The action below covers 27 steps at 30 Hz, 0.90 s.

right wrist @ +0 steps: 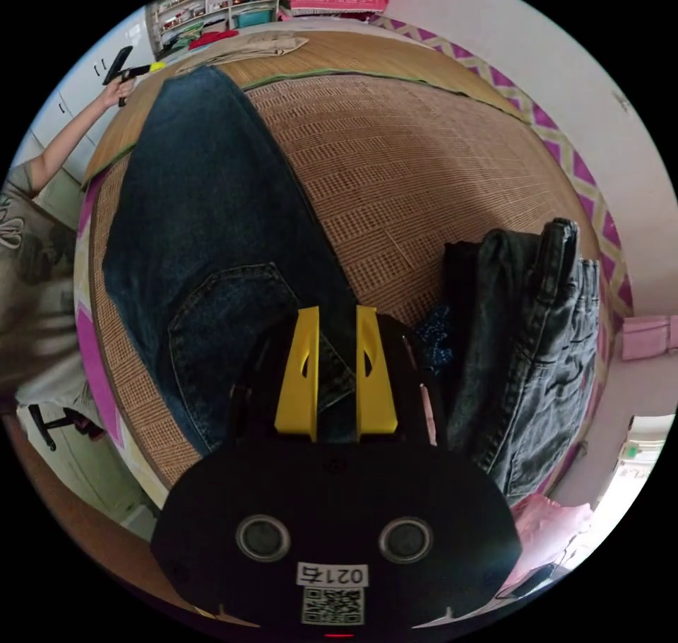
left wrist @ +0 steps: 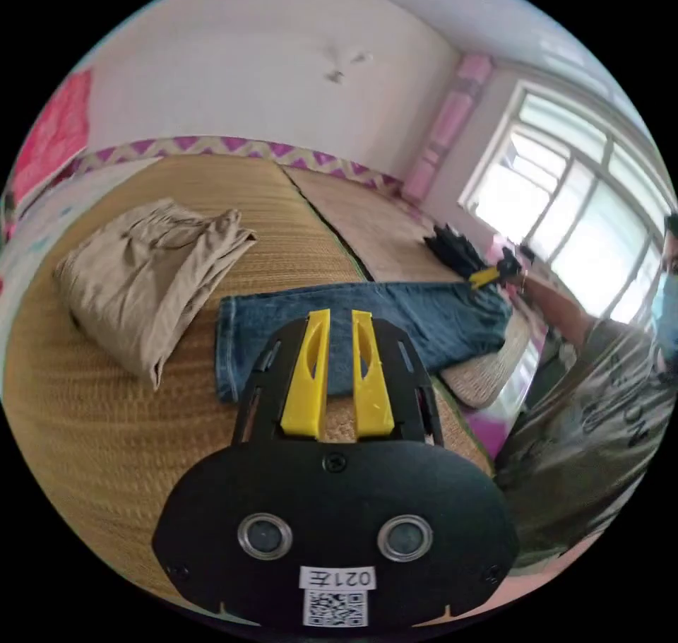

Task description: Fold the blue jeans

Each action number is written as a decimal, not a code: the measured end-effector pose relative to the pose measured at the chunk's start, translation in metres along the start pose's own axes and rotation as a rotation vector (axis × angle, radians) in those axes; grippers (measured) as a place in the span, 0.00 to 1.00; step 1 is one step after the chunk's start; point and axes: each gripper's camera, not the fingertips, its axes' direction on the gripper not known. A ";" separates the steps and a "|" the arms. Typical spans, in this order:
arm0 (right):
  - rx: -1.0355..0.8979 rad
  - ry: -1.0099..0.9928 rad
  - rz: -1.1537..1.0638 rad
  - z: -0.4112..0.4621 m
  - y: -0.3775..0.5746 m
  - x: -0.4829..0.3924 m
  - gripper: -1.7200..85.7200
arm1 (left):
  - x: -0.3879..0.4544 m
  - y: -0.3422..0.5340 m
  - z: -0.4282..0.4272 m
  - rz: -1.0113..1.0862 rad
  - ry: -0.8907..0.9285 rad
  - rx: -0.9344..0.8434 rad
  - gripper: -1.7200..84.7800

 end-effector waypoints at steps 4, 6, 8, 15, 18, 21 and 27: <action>0.080 -0.026 0.023 -0.022 0.010 0.016 0.02 | 0.070 -0.065 0.085 0.184 -0.070 -0.122 0.11; 0.119 -0.063 0.040 -0.028 0.020 0.021 0.01 | 0.107 -0.098 0.131 0.274 -0.104 -0.177 0.13; 0.156 -0.070 0.049 -0.034 0.029 0.023 0.01 | 0.133 -0.121 0.160 0.325 -0.114 -0.219 0.15; 0.229 -0.027 0.053 -0.050 0.055 0.017 0.01 | 0.204 -0.177 0.205 0.341 -0.134 -0.367 0.02; 0.251 -0.011 0.055 -0.060 0.065 0.014 0.01 | 0.235 -0.193 0.175 0.335 -0.118 -0.317 0.01; 0.318 0.017 0.042 -0.094 0.085 -0.004 0.01 | 0.282 -0.207 0.099 0.374 -0.086 -0.210 0.01; 0.454 0.126 -0.071 -0.189 0.182 -0.129 0.01 | 0.408 -0.147 -0.139 0.496 0.015 0.040 0.01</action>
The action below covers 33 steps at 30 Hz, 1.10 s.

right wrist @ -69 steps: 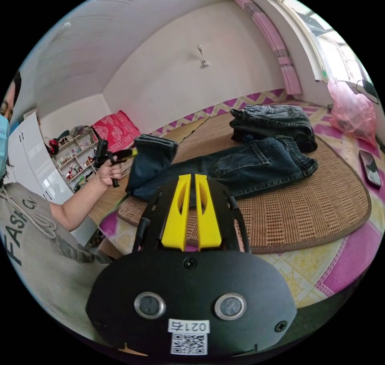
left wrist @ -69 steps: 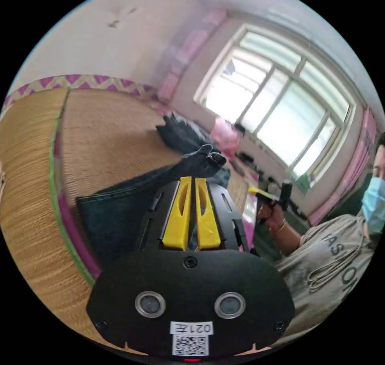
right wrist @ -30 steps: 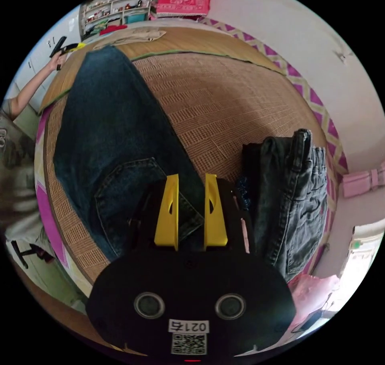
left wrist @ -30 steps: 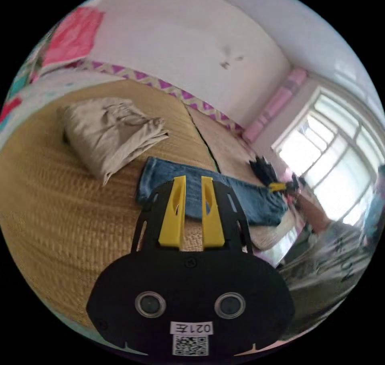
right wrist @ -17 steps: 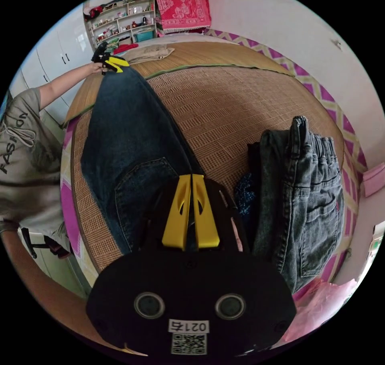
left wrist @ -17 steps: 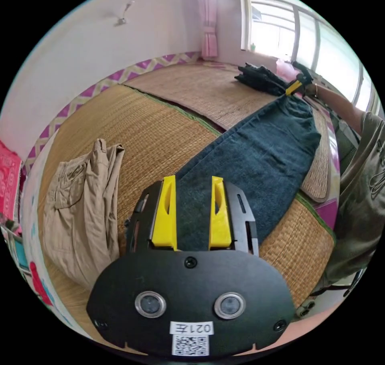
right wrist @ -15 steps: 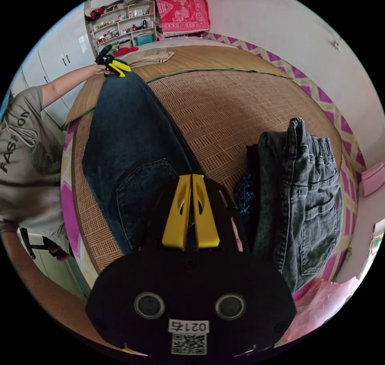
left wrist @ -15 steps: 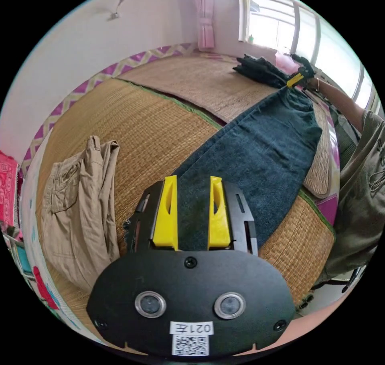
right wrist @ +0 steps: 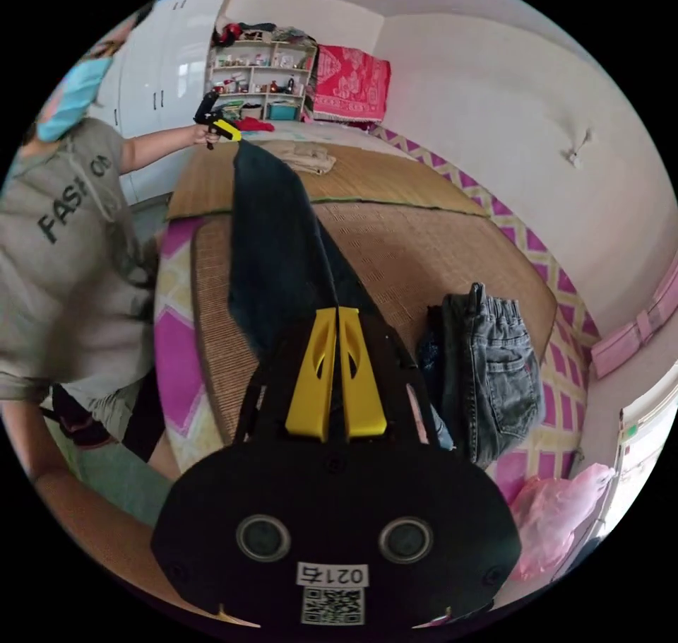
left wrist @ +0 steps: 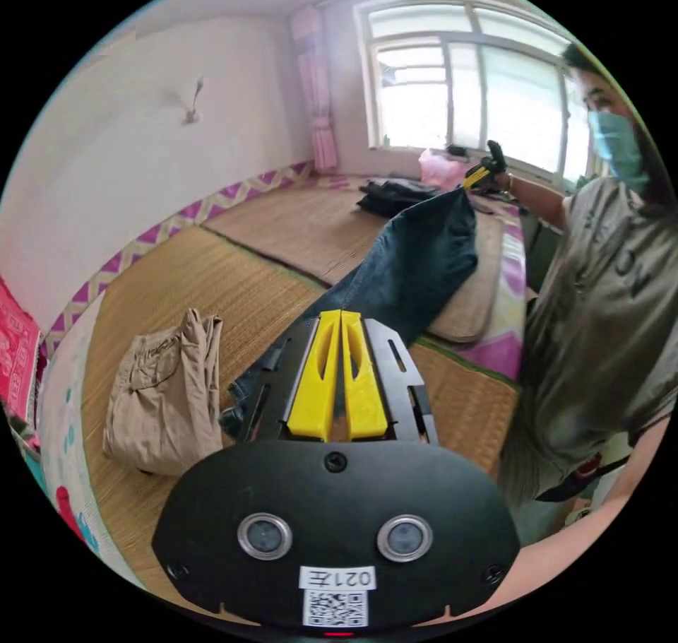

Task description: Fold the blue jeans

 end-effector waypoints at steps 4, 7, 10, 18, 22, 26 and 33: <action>-0.044 0.009 -0.001 -0.054 0.049 -0.117 0.01 | 0.076 0.063 -0.098 -0.080 0.051 0.084 0.01; -0.181 -0.023 0.037 -0.032 0.089 -0.185 0.01 | 0.117 0.138 -0.119 -0.197 0.146 0.106 0.01; -0.259 -0.026 0.151 0.018 0.133 -0.212 0.01 | 0.130 0.220 -0.082 -0.363 0.230 0.080 0.01; -0.131 -0.275 0.275 -0.033 0.167 -0.183 0.01 | 0.097 0.341 -0.084 -0.590 0.405 0.279 0.01; 0.051 -0.032 0.293 -0.067 0.138 -0.149 0.03 | 0.059 0.336 -0.107 -0.678 0.167 0.236 0.01; 0.081 -0.020 0.260 -0.026 0.094 -0.120 0.06 | 0.028 0.320 -0.005 -0.593 -0.038 -0.154 0.03; 0.111 -0.117 0.193 0.040 0.028 -0.107 0.05 | -0.005 0.391 0.074 -0.630 -0.050 -0.221 0.01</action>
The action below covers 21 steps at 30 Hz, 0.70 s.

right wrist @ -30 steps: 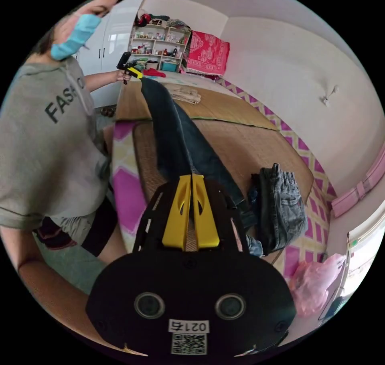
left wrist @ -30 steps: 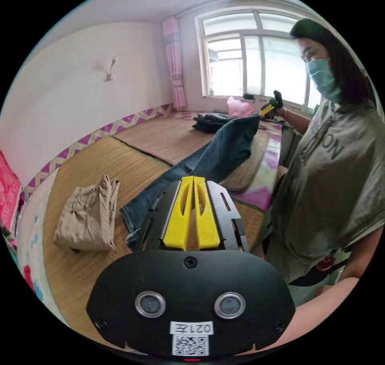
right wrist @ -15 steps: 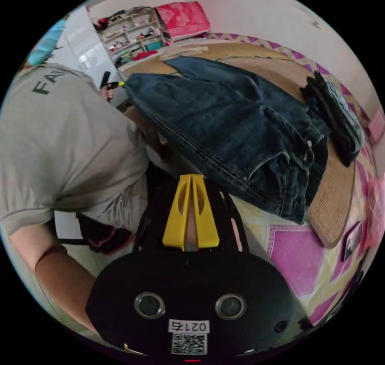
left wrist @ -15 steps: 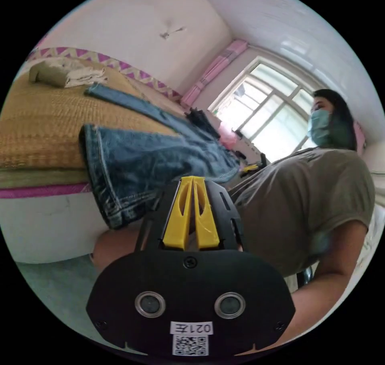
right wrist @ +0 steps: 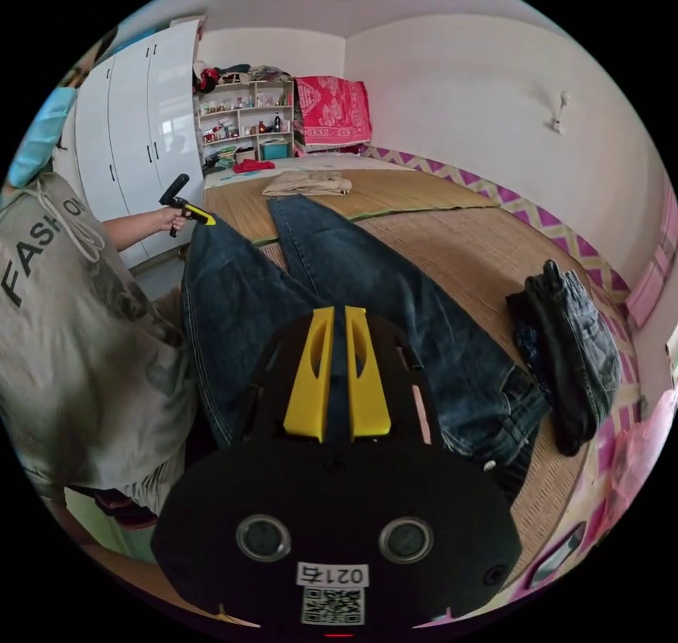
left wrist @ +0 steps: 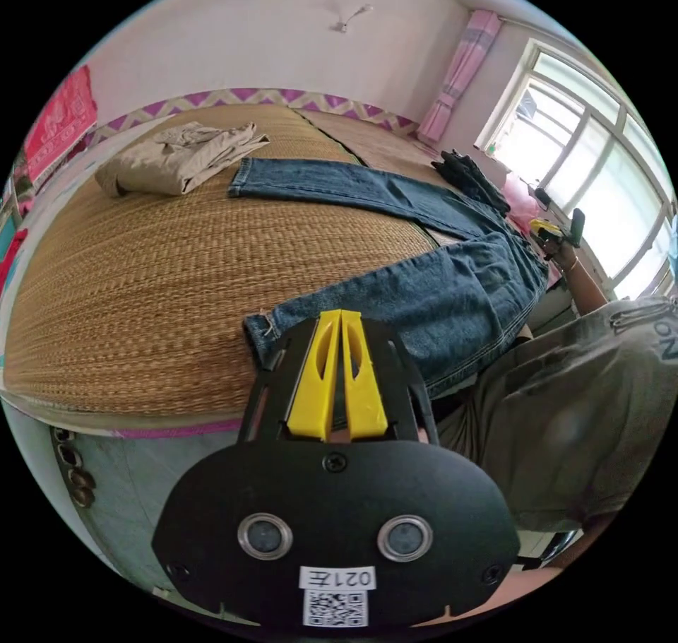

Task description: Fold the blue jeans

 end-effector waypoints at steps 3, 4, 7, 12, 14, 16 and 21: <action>-0.027 -0.010 -0.024 0.024 -0.018 0.002 0.04 | -0.016 -0.004 0.038 0.009 -0.033 -0.046 0.01; -0.041 -0.005 -0.024 0.033 -0.027 0.006 0.05 | -0.020 -0.007 0.046 0.014 -0.039 -0.058 0.01; -0.078 0.007 -0.017 0.061 -0.057 0.021 0.07 | -0.044 -0.022 0.092 0.017 -0.049 -0.114 0.01; -0.276 0.081 -0.012 0.139 -0.112 0.057 0.11 | -0.088 -0.048 0.178 -0.006 -0.010 -0.215 0.01; -0.329 0.146 0.051 0.165 -0.126 0.080 0.10 | -0.097 -0.049 0.201 -0.003 0.003 -0.227 0.01; -0.446 0.181 0.109 0.200 -0.136 0.108 0.04 | -0.106 -0.048 0.223 -0.018 0.034 -0.248 0.01; -0.435 0.104 0.143 0.215 -0.157 0.145 0.01 | -0.128 -0.044 0.275 -0.058 0.104 -0.288 0.01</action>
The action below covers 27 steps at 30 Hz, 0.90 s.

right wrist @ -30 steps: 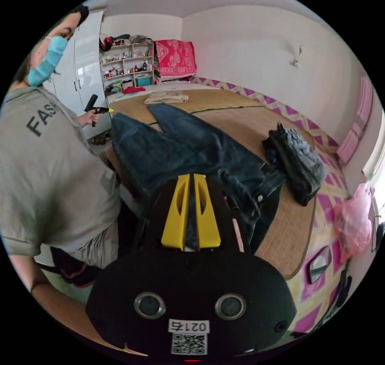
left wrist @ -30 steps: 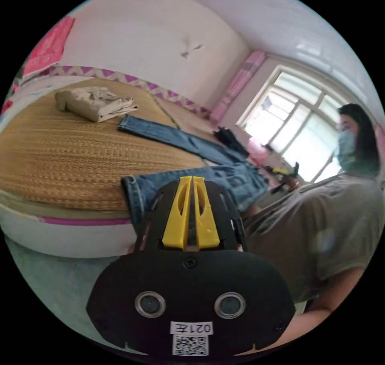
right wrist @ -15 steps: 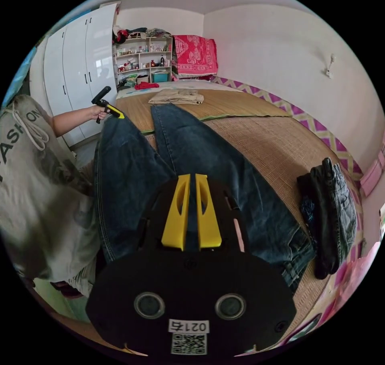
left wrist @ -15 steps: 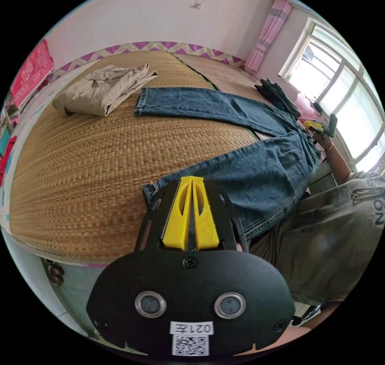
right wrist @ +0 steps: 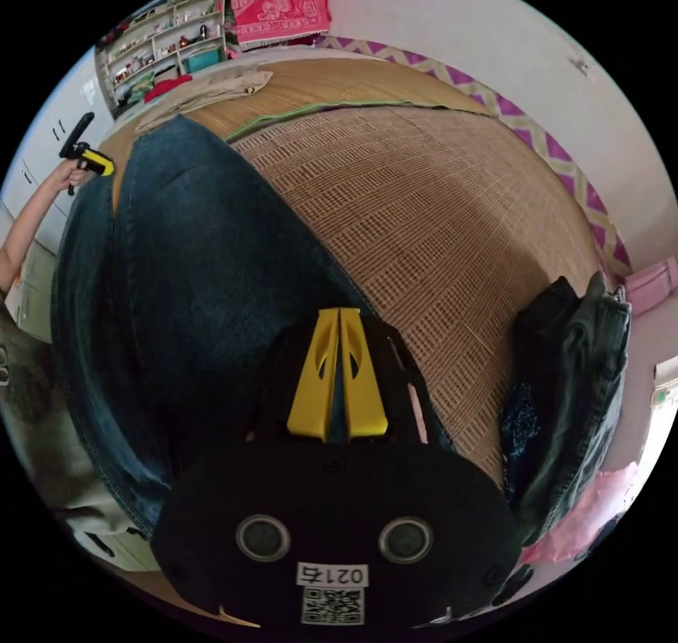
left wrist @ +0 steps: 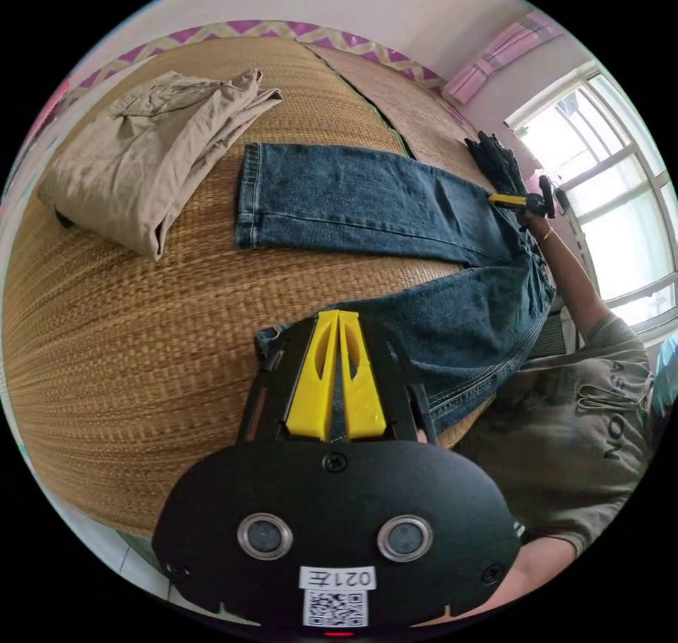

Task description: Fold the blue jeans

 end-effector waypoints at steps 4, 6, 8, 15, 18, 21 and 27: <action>0.029 0.031 0.088 0.007 -0.025 0.023 0.01 | -0.014 -0.015 0.023 -0.009 -0.011 0.030 0.01; 0.036 0.062 0.105 0.011 -0.036 0.026 0.01 | -0.030 -0.020 0.032 -0.053 -0.001 0.064 0.01; 0.041 0.057 0.127 0.012 -0.041 0.026 0.01 | -0.038 -0.018 0.038 -0.071 0.019 0.085 0.01; 0.128 0.058 0.062 -0.056 0.015 -0.007 0.01 | 0.016 -0.016 0.007 0.050 0.064 0.278 0.01; 0.132 0.034 0.096 -0.074 0.056 -0.017 0.01 | 0.027 -0.067 0.038 0.004 -0.045 0.242 0.01; 0.077 0.073 0.155 -0.079 0.101 -0.025 0.01 | 0.017 -0.114 0.074 -0.062 -0.133 0.174 0.01; 0.016 0.080 0.312 -0.081 0.177 -0.020 0.01 | 0.010 -0.180 0.057 -0.097 -0.212 0.173 0.01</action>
